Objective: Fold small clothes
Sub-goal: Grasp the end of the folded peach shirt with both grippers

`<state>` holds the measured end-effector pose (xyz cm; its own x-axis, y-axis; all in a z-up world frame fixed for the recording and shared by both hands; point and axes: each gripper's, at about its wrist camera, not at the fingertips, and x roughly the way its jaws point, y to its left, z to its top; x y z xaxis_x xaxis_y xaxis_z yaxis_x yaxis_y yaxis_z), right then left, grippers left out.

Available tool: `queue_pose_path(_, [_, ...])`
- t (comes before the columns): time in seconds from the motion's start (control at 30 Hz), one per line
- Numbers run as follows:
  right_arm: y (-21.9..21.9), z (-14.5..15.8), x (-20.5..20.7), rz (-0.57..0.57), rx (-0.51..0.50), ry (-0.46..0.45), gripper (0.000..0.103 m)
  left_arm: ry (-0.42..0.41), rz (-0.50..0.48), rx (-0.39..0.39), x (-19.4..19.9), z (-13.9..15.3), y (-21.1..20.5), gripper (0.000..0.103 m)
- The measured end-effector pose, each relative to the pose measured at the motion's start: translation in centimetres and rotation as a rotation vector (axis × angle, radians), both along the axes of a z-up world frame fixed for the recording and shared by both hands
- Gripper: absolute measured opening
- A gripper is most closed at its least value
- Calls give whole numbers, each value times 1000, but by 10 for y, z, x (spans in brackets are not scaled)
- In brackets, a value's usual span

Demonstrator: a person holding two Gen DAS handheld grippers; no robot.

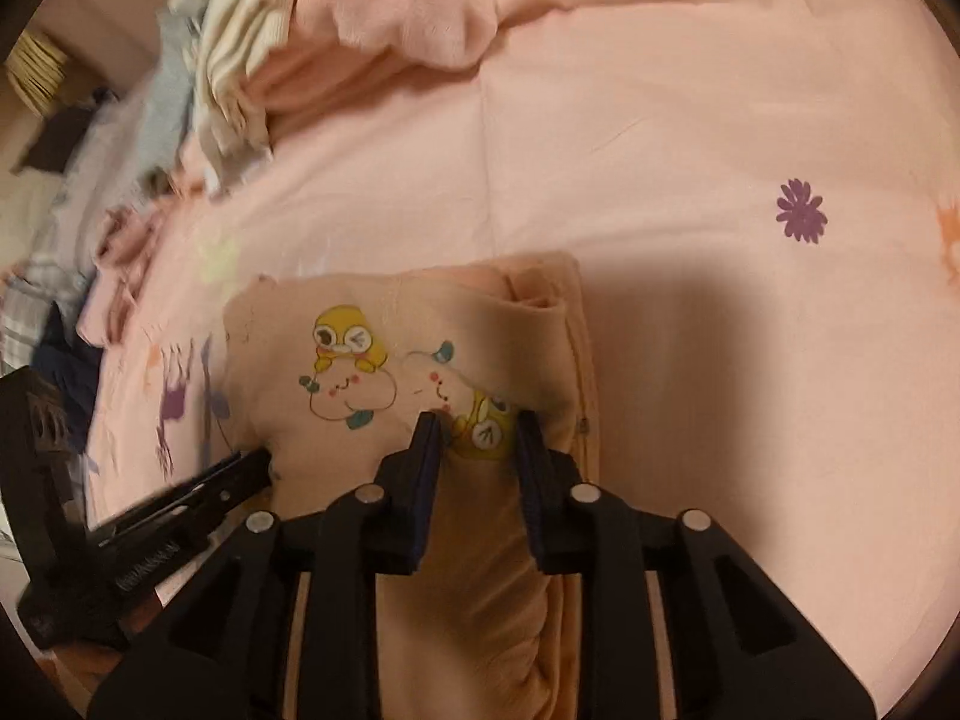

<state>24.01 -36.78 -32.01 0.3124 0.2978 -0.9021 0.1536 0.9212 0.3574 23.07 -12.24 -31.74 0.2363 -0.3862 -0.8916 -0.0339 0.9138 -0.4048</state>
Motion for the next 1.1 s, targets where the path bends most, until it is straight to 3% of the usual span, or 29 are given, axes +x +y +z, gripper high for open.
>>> queue_pose_path(0.13, [-10, -4, -7, -51, 83, -35, 19, -33, 17, -70, -11, -5, 16, 28])
queue_pose_path(0.37, [16, 1, -10, 23, -76, -106, 19, -85, 17, -71, -24, -6, 21, 28])
queue_pose_path(0.73, [15, 0, -21, -25, -82, -163, 20, -87, 106, -77, -23, -5, 17, 28])
queue_pose_path(0.83, [10, -3, -22, -50, -42, -171, 20, -95, 109, -61, -24, -4, 15, 28])
queue_pose_path(1.1, [16, -2, -30, -71, -77, -224, 20, -105, 116, -54, -24, -4, 15, 28])
